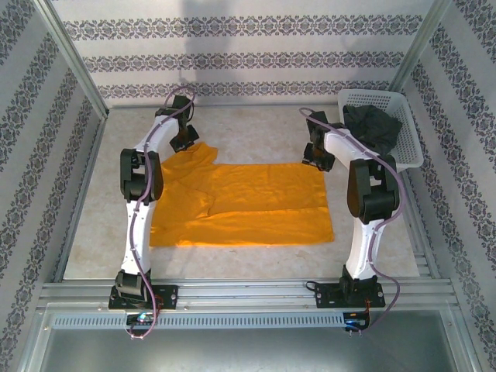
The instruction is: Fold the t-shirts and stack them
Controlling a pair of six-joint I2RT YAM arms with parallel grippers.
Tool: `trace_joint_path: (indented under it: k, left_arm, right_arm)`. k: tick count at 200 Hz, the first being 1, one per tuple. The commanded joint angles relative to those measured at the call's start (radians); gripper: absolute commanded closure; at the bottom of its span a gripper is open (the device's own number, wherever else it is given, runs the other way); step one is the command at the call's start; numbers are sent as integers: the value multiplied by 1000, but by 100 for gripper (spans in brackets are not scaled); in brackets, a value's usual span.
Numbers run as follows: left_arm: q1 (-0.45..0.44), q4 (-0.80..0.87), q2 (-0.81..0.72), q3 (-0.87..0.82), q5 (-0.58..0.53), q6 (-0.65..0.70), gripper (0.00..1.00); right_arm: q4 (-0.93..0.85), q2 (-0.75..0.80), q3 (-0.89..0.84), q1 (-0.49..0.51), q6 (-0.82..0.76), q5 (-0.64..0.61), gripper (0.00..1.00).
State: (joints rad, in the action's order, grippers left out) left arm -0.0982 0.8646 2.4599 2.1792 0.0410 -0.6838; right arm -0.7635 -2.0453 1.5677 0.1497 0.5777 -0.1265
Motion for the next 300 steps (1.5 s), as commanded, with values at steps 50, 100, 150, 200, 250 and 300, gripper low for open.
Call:
trace_joint_path:
  k: [50, 100, 150, 200, 250, 300]
  left_arm:
    - [-5, -79, -213, -230, 89, -7, 100]
    - [-4, -90, -287, -275, 114, -21, 100]
    - [-3, -101, -401, -378, 94, -46, 100]
    - [-4, -107, -591, -562, 70, -80, 100]
    - [-3, -96, -848, -790, 63, -128, 100]
    - [-4, -8, -1120, -949, 36, -167, 100]
  right_arm:
    - [-92, -144, 177, -39, -68, -13, 54]
    - [-96, -211, 228, -55, -114, 37, 58]
    - [-68, -177, 186, -56, -146, 47, 95]
    - [80, -3, 37, -55, -215, 60, 100]
    - [180, 164, -141, -49, -279, 110, 100]
    - [267, 372, -389, -33, -282, 77, 100]
